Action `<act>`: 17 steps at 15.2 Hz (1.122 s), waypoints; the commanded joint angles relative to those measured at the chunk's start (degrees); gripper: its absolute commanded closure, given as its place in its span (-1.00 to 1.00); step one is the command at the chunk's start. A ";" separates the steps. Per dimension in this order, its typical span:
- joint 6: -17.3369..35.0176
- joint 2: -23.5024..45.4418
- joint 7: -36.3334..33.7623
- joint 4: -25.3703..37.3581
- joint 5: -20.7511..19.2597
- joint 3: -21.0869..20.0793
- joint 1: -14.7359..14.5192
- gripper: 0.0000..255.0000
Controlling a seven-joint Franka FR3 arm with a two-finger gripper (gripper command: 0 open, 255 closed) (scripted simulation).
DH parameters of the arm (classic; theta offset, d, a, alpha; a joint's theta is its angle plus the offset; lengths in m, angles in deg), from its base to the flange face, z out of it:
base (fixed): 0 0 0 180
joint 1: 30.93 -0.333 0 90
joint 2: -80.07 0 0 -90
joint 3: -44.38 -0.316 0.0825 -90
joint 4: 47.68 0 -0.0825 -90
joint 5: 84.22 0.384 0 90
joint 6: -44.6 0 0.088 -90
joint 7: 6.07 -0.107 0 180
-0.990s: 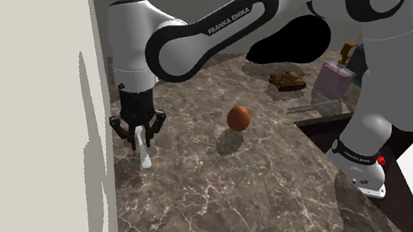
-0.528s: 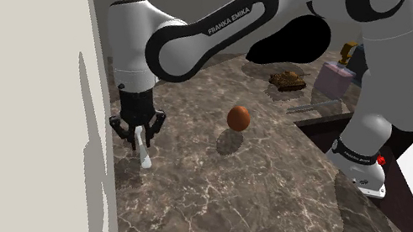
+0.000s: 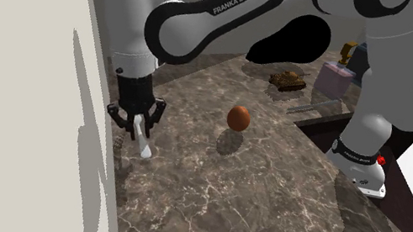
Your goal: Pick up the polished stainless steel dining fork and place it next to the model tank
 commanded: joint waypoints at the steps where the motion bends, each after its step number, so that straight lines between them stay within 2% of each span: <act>1: -1.28 -0.50 0.01 0.80 0.15 -0.10 0.06 1.00; 17: -12.03 -3.43 -0.49 8.80 0.96 -0.74 -0.05 1.00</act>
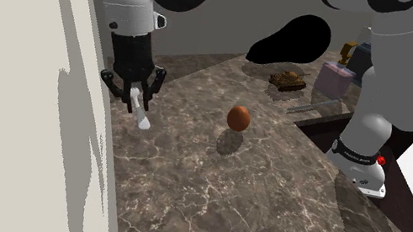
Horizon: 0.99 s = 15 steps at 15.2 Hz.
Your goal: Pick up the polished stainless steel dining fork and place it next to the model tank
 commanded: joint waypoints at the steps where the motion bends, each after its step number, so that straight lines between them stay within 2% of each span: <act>1: -1.63 -0.13 -0.03 1.51 0.05 -0.04 -0.04 1.00; 7: -5.66 -0.28 -0.33 5.44 0.08 -0.16 -0.33 1.00; 11: -1.55 -9.66 3.94 -8.13 3.14 -0.14 4.59 1.00; 15: 0.92 -17.79 8.91 -18.81 6.08 0.66 8.53 1.00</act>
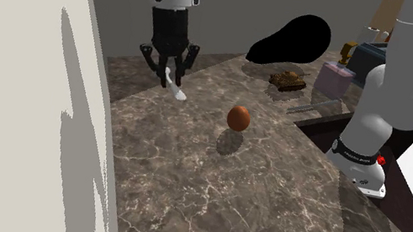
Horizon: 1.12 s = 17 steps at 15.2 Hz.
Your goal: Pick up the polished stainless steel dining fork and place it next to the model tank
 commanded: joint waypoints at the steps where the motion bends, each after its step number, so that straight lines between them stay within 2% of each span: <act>1: 1.14 -3.92 2.77 -5.10 1.44 0.59 1.87 1.00; 9: 2.54 -17.34 13.69 -20.63 5.38 4.80 7.17 1.00; 17: 1.71 -27.82 24.46 -31.55 5.78 10.94 11.34 1.00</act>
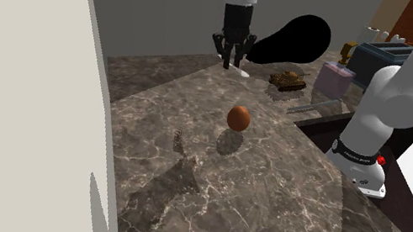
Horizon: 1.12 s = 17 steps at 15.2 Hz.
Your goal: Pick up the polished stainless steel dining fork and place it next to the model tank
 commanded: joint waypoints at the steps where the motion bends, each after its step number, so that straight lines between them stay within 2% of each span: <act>1: -0.62 -2.71 3.02 -2.47 -0.27 1.88 1.16 1.00; 9: -2.35 -9.59 13.50 -8.83 -3.53 9.26 5.77 1.00; 17: -3.85 -12.62 24.15 -11.07 -8.61 17.24 11.01 1.00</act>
